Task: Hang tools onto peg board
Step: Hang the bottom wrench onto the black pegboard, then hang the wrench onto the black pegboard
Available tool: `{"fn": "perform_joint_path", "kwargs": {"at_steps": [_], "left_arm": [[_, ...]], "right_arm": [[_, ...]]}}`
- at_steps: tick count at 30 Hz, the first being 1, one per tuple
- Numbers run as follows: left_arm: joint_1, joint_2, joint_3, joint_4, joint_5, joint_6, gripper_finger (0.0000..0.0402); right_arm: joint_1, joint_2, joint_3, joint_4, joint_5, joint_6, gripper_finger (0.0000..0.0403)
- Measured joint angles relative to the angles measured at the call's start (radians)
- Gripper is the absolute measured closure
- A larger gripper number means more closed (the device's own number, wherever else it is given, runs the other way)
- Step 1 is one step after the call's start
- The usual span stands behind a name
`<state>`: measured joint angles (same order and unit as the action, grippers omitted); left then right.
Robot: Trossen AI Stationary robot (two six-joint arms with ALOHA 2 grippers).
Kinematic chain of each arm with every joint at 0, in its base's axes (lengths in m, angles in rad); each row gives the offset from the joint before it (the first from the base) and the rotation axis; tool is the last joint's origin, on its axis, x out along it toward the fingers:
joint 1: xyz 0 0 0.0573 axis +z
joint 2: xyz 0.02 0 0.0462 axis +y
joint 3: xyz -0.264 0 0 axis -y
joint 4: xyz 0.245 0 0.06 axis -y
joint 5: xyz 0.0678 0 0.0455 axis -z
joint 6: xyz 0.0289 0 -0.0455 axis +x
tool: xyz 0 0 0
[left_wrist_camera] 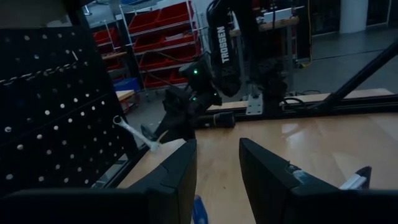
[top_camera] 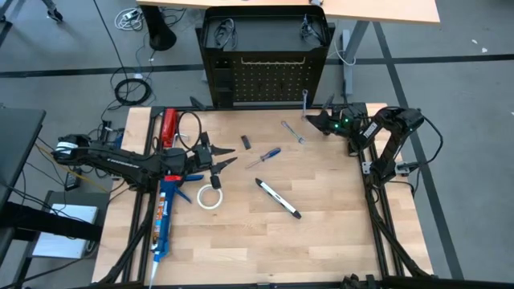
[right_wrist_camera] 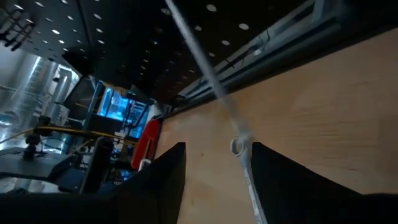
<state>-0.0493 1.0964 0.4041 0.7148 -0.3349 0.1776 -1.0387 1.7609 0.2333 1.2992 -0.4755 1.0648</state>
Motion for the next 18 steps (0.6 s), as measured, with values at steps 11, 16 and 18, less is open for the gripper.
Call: {"fn": "perform_joint_path", "kwargs": {"at_steps": [11, 16, 18], "left_arm": [[-0.031, 0.0, 0.0, 0.004, 0.008, 0.013, 0.0276], [-0.031, 0.0, 0.0, 0.004, 0.007, 0.005, 0.0276], [-0.031, 0.0, 0.0, 0.004, 0.007, 0.0, 0.0276]], "right_arm": [[0.046, -0.06, 0.0, -0.103, 0.109, -0.053, 0.0223], [0.092, -0.08, 0.0, -0.111, 0.146, -0.124, 0.0223], [0.111, -0.09, 0.0, -0.126, 0.171, -0.145, 0.0223]]}}
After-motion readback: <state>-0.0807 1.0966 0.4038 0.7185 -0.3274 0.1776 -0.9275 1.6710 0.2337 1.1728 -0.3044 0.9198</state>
